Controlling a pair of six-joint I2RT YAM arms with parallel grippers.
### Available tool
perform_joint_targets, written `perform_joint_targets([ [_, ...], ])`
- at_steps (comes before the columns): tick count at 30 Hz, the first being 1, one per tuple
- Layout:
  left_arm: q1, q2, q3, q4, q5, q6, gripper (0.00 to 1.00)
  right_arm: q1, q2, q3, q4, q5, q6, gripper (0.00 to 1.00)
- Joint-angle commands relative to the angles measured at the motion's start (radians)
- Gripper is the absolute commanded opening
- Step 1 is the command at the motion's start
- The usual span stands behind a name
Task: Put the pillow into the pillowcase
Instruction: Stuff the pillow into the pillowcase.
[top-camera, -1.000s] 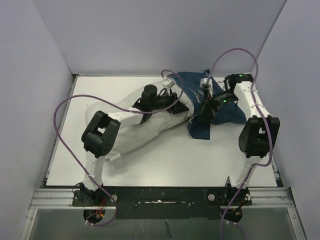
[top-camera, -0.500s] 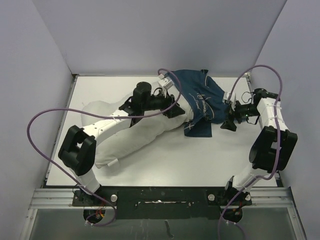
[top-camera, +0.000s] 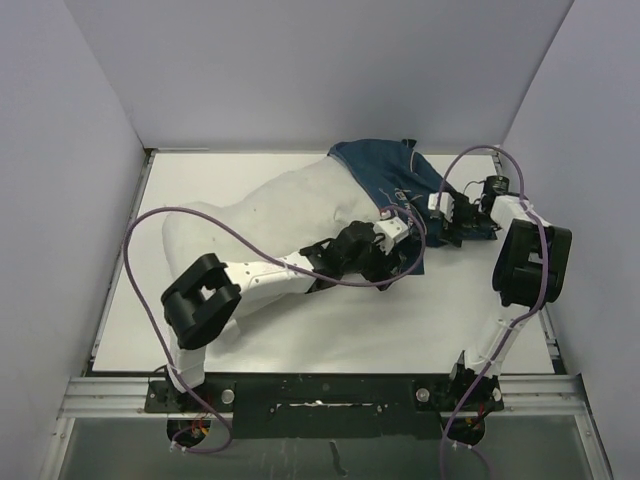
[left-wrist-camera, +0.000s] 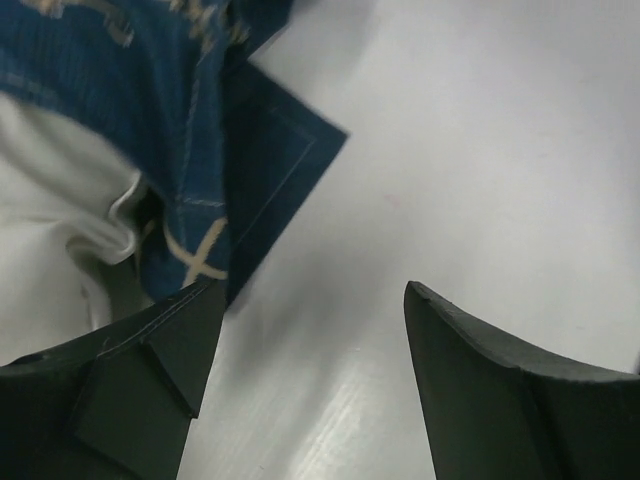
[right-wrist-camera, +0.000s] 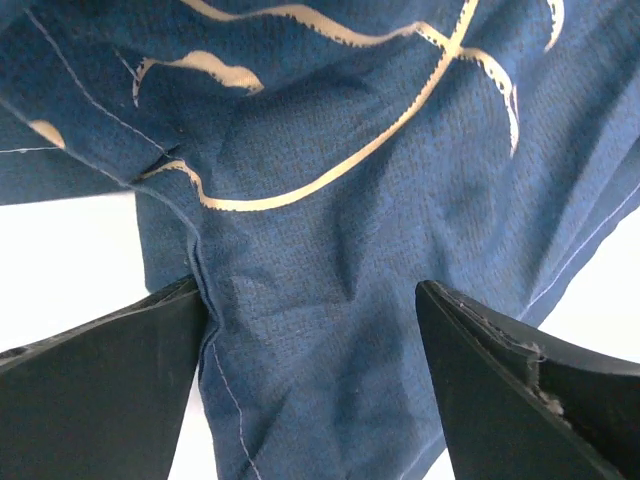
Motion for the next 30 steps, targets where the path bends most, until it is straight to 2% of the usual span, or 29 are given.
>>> perform_joint_targets([
  [1, 0.016, 0.117, 0.107, -0.042, -0.162, -0.037, 0.71, 0.011, 0.018, 0.057, 0.057, 0.014, -0.066, 0.8],
  [3, 0.014, 0.169, 0.154, -0.123, -0.22, -0.056, 0.71, 0.007, 0.02, 0.065, 0.061, 0.021, -0.045, 0.68],
  [5, 0.017, 0.218, 0.191, -0.179, -0.276, -0.065, 0.71, 0.0, 0.015, 0.072, 0.061, 0.018, -0.022, 0.5],
  [9, 0.046, 0.276, 0.223, -0.153, -0.3, -0.082, 0.67, -0.003, 0.004, 0.083, 0.032, 0.006, -0.002, 0.16],
  [11, 0.069, 0.298, 0.252, -0.132, -0.249, -0.104, 0.56, -0.004, -0.012, 0.085, 0.014, -0.017, 0.008, 0.02],
  [12, 0.08, 0.305, 0.261, -0.116, -0.213, -0.117, 0.46, -0.007, -0.023, 0.084, 0.011, -0.03, 0.014, 0.0],
  [15, 0.1, 0.299, 0.252, -0.056, -0.144, -0.115, 0.07, -0.018, -0.071, 0.086, 0.031, -0.067, 0.057, 0.0],
  [16, 0.107, 0.291, 0.242, -0.049, -0.135, -0.1, 0.0, -0.025, -0.088, 0.092, 0.045, -0.076, 0.077, 0.0],
  [19, 0.131, 0.224, 0.198, -0.095, -0.132, -0.036, 0.0, -0.056, -0.13, 0.13, 0.128, -0.073, 0.184, 0.0],
  [24, 0.166, 0.004, 0.124, -0.29, -0.179, 0.156, 0.0, -0.088, -0.16, 0.201, 0.326, 0.064, 0.327, 0.0],
  [28, 0.17, -0.1, 0.177, -0.524, -0.146, 0.332, 0.0, -0.072, -0.169, 0.18, 0.485, 0.163, 0.375, 0.0],
  [30, 0.17, -0.112, 0.224, -0.64, -0.104, 0.404, 0.0, -0.051, -0.169, 0.144, 0.52, 0.199, 0.343, 0.0],
])
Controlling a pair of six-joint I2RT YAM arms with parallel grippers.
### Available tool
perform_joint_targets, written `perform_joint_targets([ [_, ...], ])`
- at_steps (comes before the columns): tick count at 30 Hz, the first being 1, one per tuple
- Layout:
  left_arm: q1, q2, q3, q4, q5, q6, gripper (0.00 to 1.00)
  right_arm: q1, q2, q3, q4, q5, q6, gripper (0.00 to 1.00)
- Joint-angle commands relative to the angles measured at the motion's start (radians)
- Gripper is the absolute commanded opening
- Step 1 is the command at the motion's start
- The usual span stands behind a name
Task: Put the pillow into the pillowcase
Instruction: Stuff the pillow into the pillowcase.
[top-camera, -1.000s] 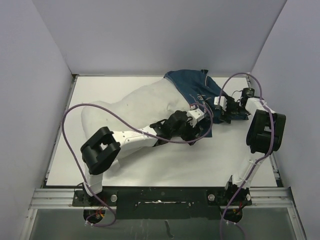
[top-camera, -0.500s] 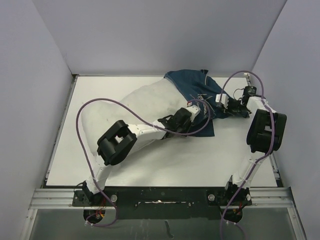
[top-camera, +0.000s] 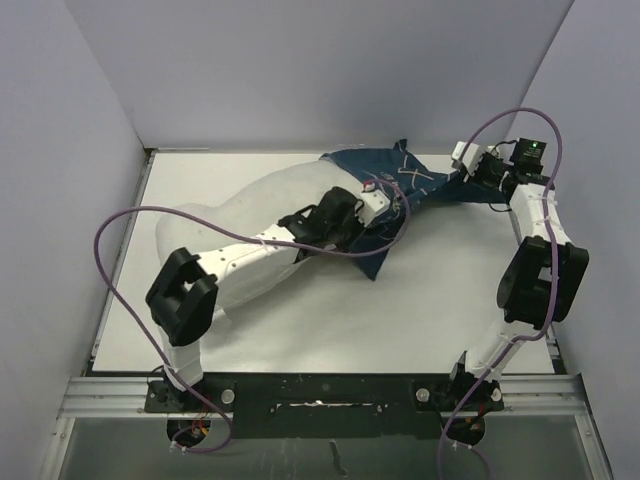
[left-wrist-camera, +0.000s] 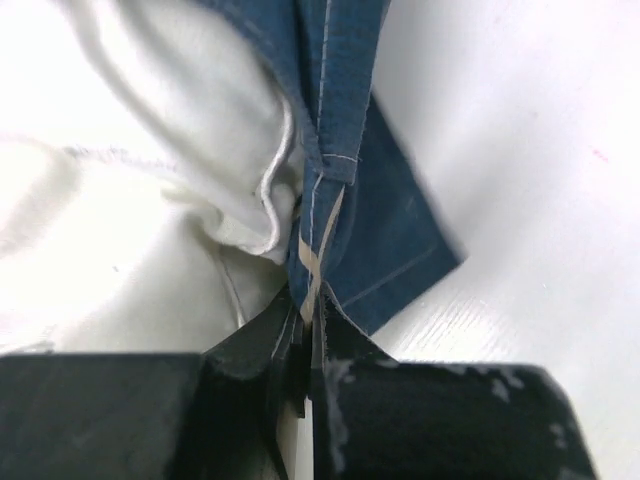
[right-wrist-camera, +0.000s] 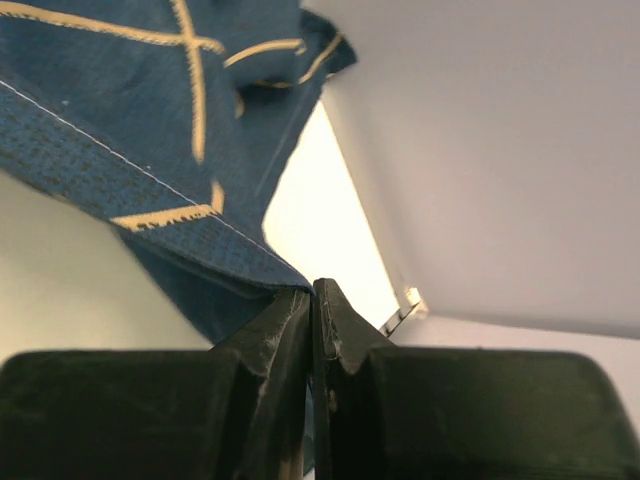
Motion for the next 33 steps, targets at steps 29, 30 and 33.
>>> perform_joint_targets([
  [29, 0.049, -0.313, 0.276, -0.626, -0.042, 0.815, 0.0, 0.045, -0.336, -0.2, 0.854, -0.039, 0.508, 0.03],
  [30, 0.049, -0.323, 0.271, -0.646, 0.009, 0.816, 0.0, 0.022, -0.333, -0.207, 0.809, -0.038, 0.489, 0.03],
  [33, 0.052, -0.352, 0.226, -0.699, 0.15, 0.79, 0.0, -0.032, -0.335, -0.258, 0.612, -0.032, 0.395, 0.03],
])
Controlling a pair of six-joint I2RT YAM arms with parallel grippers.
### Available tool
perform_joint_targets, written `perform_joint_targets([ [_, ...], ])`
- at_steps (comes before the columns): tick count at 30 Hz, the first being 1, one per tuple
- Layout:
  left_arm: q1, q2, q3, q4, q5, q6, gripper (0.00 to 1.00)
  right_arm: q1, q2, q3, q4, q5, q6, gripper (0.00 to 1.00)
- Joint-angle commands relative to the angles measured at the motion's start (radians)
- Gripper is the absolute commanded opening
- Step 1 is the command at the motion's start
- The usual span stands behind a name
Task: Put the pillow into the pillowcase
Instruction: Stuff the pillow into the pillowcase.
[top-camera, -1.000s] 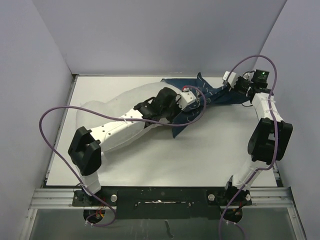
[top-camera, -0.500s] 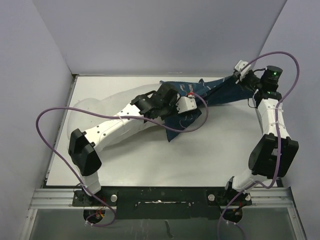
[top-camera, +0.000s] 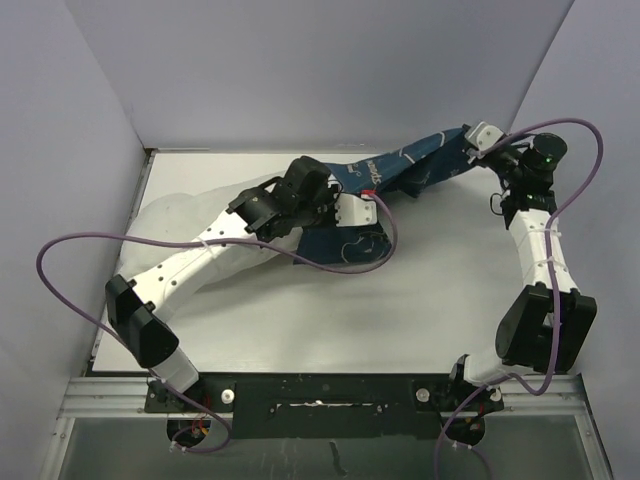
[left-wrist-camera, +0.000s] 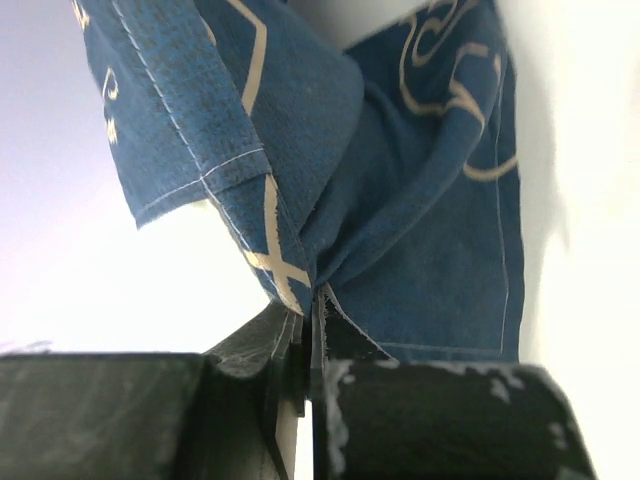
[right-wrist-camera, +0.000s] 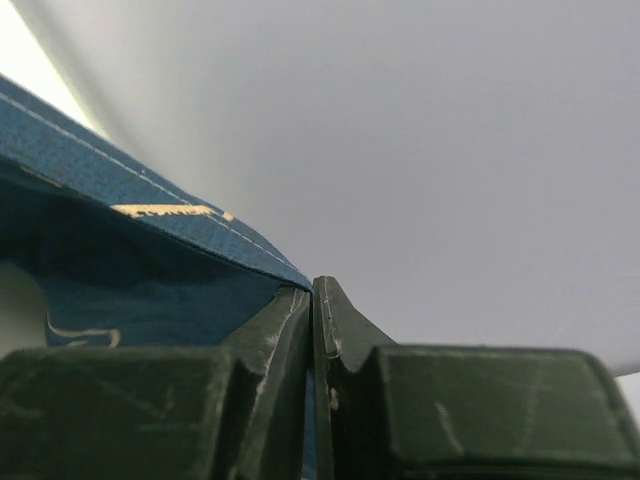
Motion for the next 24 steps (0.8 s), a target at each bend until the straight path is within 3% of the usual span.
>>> perform_joint_targets([
  [1, 0.018, -0.116, -0.06, -0.169, 0.223, -0.014, 0.0, -0.115, -0.026, -0.066, -0.156, 0.087, -0.177, 0.03],
  [2, 0.019, -0.116, -0.081, -0.178, 0.272, -0.046, 0.01, -0.122, -0.029, -0.094, -0.261, 0.069, -0.236, 0.04],
  [6, 0.028, -0.092, -0.117, -0.165, 0.467, -0.246, 0.26, -0.129, -0.046, -0.197, -0.599, 0.05, -0.399, 0.16],
  [10, 0.057, -0.103, -0.089, -0.164, 0.538, -0.475, 0.43, -0.157, -0.069, -0.255, -0.874, 0.031, -0.539, 0.28],
  [16, 0.254, -0.149, 0.024, -0.277, 0.593, -0.745, 0.49, -0.217, -0.057, -0.196, -1.005, 0.003, -0.543, 0.61],
  [20, 0.299, -0.143, 0.015, -0.317, 0.495, -0.731, 0.7, -0.15, -0.029, -0.045, -1.217, -0.092, -0.574, 0.87],
  [24, 0.134, -0.211, -0.131, -0.187, 0.331, -0.477, 0.77, 0.013, 0.015, 0.118, -1.53, -0.214, -0.653, 0.99],
])
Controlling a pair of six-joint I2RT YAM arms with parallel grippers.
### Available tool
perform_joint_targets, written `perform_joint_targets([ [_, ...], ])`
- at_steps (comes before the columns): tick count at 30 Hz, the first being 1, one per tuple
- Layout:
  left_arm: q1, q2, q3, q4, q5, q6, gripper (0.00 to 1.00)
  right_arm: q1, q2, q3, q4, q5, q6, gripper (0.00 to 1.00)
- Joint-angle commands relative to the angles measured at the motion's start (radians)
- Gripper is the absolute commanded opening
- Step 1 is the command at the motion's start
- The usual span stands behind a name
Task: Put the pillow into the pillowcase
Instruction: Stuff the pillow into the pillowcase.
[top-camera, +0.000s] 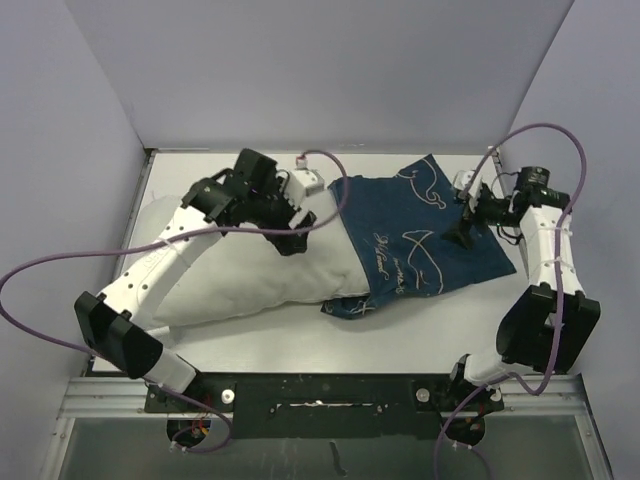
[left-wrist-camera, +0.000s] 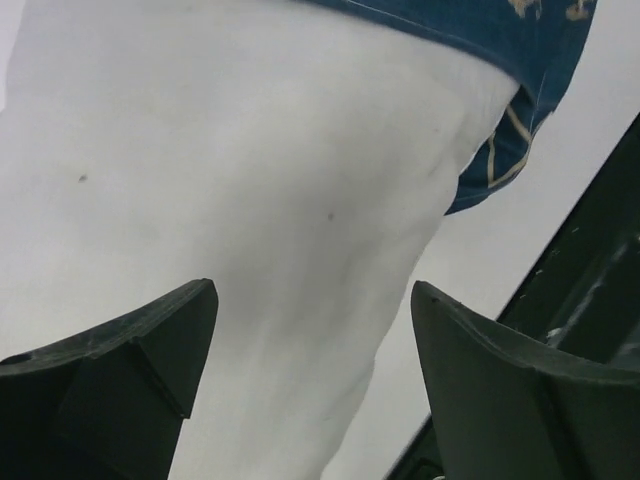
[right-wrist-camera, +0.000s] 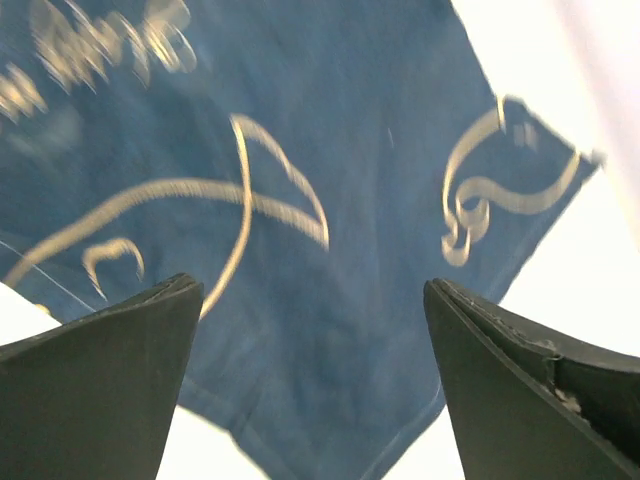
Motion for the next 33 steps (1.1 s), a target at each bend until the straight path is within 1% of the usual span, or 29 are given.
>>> perform_joint_targets([
  [1, -0.216, -0.143, -0.182, 0.153, -0.151, 0.256, 0.79, 0.193, 0.027, 0.165, -0.383, -0.232, -0.101, 0.98],
  [2, -0.252, -0.18, -0.252, 0.242, -0.171, 0.314, 0.82, 0.252, 0.033, 0.173, -0.42, -0.253, -0.097, 0.98],
  [3, -0.27, -0.213, -0.312, 0.342, -0.152, 0.361, 0.84, 0.309, 0.036, 0.171, -0.435, -0.265, -0.073, 0.98],
  [5, -0.273, -0.257, -0.409, 0.5, -0.09, 0.428, 0.9, 0.411, 0.026, 0.133, -0.383, -0.272, 0.021, 0.98],
  [6, -0.273, -0.259, -0.432, 0.552, -0.075, 0.45, 0.91, 0.456, 0.013, 0.104, -0.332, -0.26, 0.071, 0.98],
  [8, -0.273, -0.23, -0.442, 0.585, -0.077, 0.496, 0.91, 0.533, -0.019, 0.037, -0.201, -0.199, 0.184, 0.98],
  [10, -0.274, -0.184, -0.449, 0.602, -0.097, 0.524, 0.9, 0.583, -0.044, -0.015, -0.068, -0.147, 0.279, 0.98],
  [12, -0.274, -0.149, -0.478, 0.657, -0.11, 0.537, 0.88, 0.611, -0.055, -0.054, 0.052, -0.094, 0.41, 0.98],
  [15, -0.272, -0.106, -0.513, 0.74, -0.109, 0.524, 0.84, 0.62, -0.065, -0.082, 0.147, -0.025, 0.55, 0.99],
  [17, -0.27, -0.073, -0.521, 0.777, -0.098, 0.504, 0.81, 0.617, -0.071, -0.081, 0.152, -0.006, 0.576, 0.98],
  [21, -0.257, -0.001, -0.512, 0.818, 0.0, 0.447, 0.76, 0.557, -0.103, -0.07, 0.126, -0.085, 0.571, 0.98],
  [22, -0.252, 0.02, -0.507, 0.822, 0.023, 0.434, 0.73, 0.534, -0.113, -0.071, 0.124, -0.108, 0.568, 0.98],
  [24, -0.238, 0.064, -0.487, 0.814, 0.061, 0.407, 0.61, 0.49, -0.133, -0.068, 0.109, -0.14, 0.543, 0.98],
  [25, -0.229, 0.091, -0.464, 0.803, 0.079, 0.391, 0.52, 0.469, -0.136, -0.066, 0.099, -0.147, 0.533, 0.98],
  [26, -0.212, 0.118, -0.448, 0.793, 0.1, 0.364, 0.42, 0.448, -0.14, -0.062, 0.085, -0.157, 0.524, 0.98],
  [27, -0.193, 0.147, -0.423, 0.786, 0.118, 0.33, 0.26, 0.427, -0.144, -0.058, 0.07, -0.168, 0.513, 0.98],
  [28, -0.173, 0.171, -0.396, 0.777, 0.136, 0.288, 0.14, 0.406, -0.148, -0.053, 0.051, -0.182, 0.496, 0.98],
  [30, -0.117, 0.219, -0.329, 0.768, 0.22, 0.182, 0.07, 0.37, -0.157, -0.038, 0.011, -0.207, 0.46, 0.99],
  [31, -0.088, 0.238, -0.294, 0.779, 0.241, 0.095, 0.0, 0.355, -0.159, -0.028, -0.017, -0.228, 0.436, 1.0],
  [33, -0.043, 0.274, -0.209, 0.801, 0.218, -0.096, 0.0, 0.327, -0.158, -0.007, -0.075, -0.256, 0.404, 0.98],
])
